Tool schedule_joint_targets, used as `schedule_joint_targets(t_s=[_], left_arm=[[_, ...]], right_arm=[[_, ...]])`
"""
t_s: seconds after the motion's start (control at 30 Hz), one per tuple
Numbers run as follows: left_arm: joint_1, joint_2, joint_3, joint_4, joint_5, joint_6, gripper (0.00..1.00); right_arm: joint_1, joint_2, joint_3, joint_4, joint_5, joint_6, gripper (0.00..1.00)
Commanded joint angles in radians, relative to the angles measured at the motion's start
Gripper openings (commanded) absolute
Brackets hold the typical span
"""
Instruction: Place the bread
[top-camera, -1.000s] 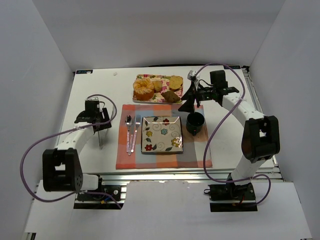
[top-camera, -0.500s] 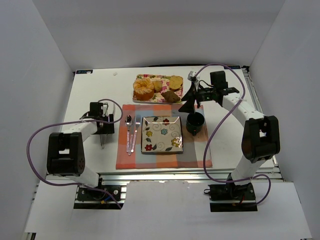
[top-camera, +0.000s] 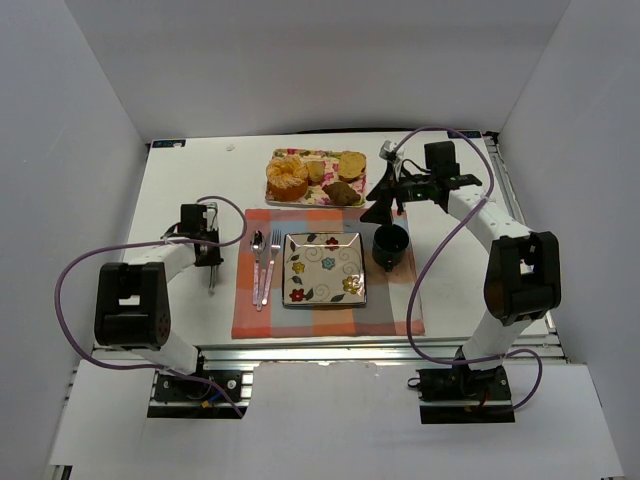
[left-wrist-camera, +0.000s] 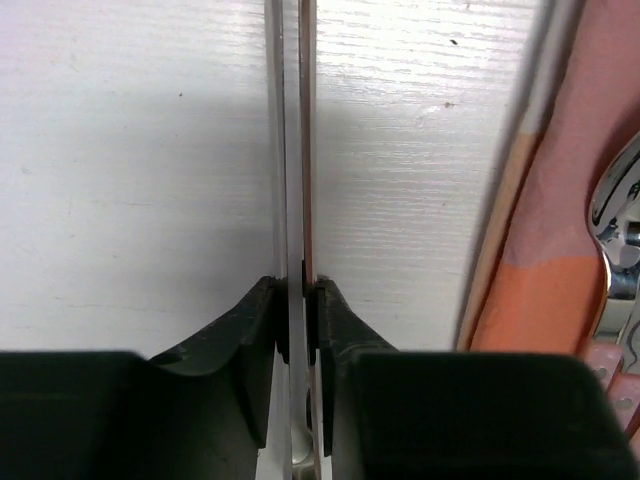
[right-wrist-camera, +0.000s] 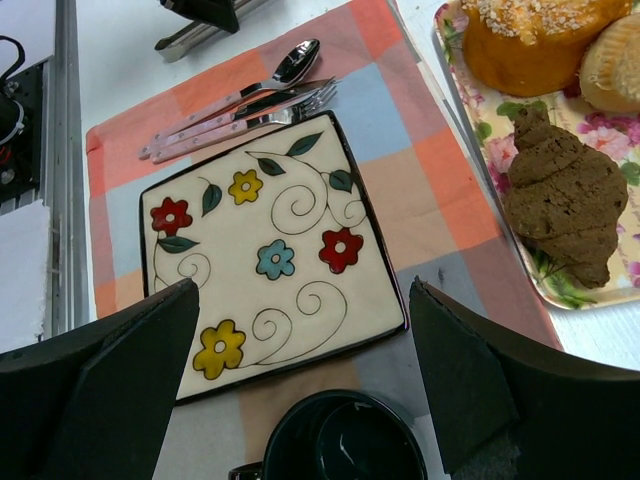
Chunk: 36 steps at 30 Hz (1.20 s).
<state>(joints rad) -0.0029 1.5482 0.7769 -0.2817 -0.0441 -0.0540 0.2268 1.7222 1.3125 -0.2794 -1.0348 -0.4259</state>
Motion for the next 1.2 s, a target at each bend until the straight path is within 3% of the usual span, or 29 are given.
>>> schedule_joint_targets(t_s=[0.0, 0.13, 0.3, 0.57, 0.7, 1.17], left_arm=[[0.001, -0.036, -0.005, -0.014, -0.013, -0.044, 0.25], [0.001, -0.141, 0.079, -0.037, 0.027, -0.098, 0.25], [0.001, -0.240, 0.176, -0.007, 0.188, -0.265, 0.41], [0.001, -0.201, 0.211, 0.191, 0.433, -0.616, 0.46], [-0.006, -0.149, 0.237, 0.242, 0.446, -0.684, 0.48], [-0.060, 0.039, 0.372, 0.161, 0.464, -0.670, 0.52]], right_arm=[[-0.014, -0.013, 0.022, 0.022, -0.016, 0.010, 0.89], [-0.023, -0.018, 0.024, 0.019, -0.018, 0.010, 0.89], [-0.026, -0.015, 0.031, 0.017, -0.022, 0.016, 0.89], [-0.026, -0.003, 0.051, 0.025, -0.030, 0.027, 0.89], [-0.027, -0.012, 0.041, 0.023, -0.030, 0.026, 0.89], [-0.040, -0.024, 0.017, 0.028, -0.031, 0.024, 0.89]])
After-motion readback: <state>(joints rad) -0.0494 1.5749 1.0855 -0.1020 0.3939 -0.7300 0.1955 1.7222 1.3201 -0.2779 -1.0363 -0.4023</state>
